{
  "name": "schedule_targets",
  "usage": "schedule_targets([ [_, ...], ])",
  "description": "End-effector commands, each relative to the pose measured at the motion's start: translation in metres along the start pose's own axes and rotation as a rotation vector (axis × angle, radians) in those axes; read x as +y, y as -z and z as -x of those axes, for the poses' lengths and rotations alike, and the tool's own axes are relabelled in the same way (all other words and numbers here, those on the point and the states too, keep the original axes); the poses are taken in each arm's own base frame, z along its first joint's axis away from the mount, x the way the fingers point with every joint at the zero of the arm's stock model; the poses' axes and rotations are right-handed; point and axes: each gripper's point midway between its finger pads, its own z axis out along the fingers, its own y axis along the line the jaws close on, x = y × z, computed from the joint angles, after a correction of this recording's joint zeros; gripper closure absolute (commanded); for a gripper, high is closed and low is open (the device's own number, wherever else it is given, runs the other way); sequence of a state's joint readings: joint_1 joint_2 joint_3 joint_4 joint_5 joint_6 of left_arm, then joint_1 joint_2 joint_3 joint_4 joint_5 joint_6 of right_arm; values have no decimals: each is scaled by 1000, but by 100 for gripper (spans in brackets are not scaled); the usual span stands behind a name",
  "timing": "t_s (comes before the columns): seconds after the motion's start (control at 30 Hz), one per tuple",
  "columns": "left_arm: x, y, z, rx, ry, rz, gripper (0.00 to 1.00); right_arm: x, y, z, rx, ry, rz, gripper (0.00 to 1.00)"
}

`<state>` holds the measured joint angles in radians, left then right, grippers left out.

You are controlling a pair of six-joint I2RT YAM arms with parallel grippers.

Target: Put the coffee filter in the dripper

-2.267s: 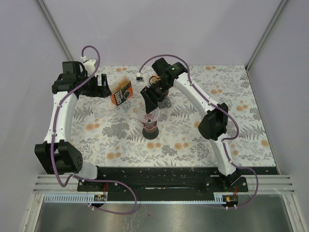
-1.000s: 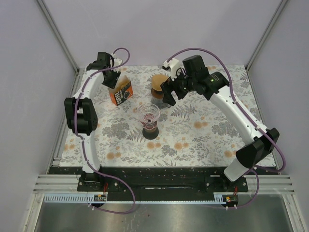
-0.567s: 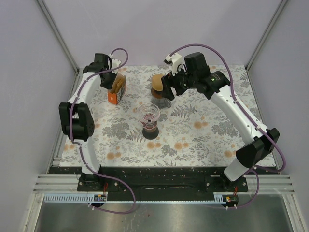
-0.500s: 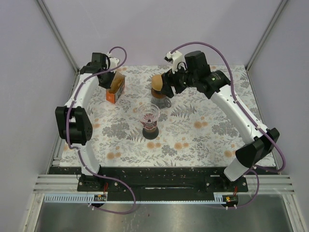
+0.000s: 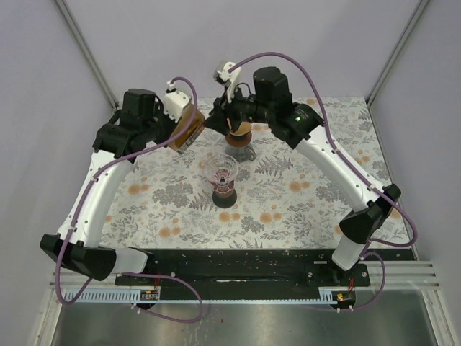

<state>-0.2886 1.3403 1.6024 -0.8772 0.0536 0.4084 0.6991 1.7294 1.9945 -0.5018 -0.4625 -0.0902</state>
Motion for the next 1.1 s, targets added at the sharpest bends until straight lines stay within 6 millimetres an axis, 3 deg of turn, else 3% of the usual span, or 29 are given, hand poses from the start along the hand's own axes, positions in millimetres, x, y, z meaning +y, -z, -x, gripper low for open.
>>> schedule_targets([
  [0.0,-29,27,-6,43,-94,-95,100,54,15,41,-133,260,159,52],
  [0.23,-67,66,-1,47,-169,-191,100,91,45,29,-179,359,256,62],
  [0.53,-87,104,4,21,-172,-238,100,107,59,7,-159,387,295,66],
  [0.67,-80,112,9,-17,-173,-205,100,112,54,8,-166,389,281,66],
  [0.8,-55,105,14,-17,-191,-63,100,106,44,16,-147,358,267,66],
  [1.07,-56,117,13,-35,-250,-83,100,110,41,22,-175,432,234,68],
])
